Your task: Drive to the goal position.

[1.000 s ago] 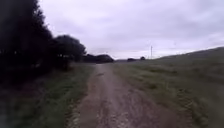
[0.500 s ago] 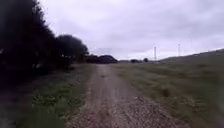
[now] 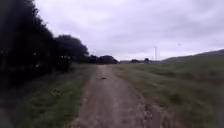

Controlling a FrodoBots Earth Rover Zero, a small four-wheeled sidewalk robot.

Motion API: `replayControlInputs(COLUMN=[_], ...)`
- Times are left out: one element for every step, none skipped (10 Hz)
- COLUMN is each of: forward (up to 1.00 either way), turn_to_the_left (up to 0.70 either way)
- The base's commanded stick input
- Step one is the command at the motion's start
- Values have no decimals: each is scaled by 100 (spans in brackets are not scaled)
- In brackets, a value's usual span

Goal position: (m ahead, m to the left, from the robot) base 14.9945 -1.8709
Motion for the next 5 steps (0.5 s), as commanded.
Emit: replayControlInputs(forward=[70,70,70,70,70], turn_to_the_left=[0,0,0,0,0])
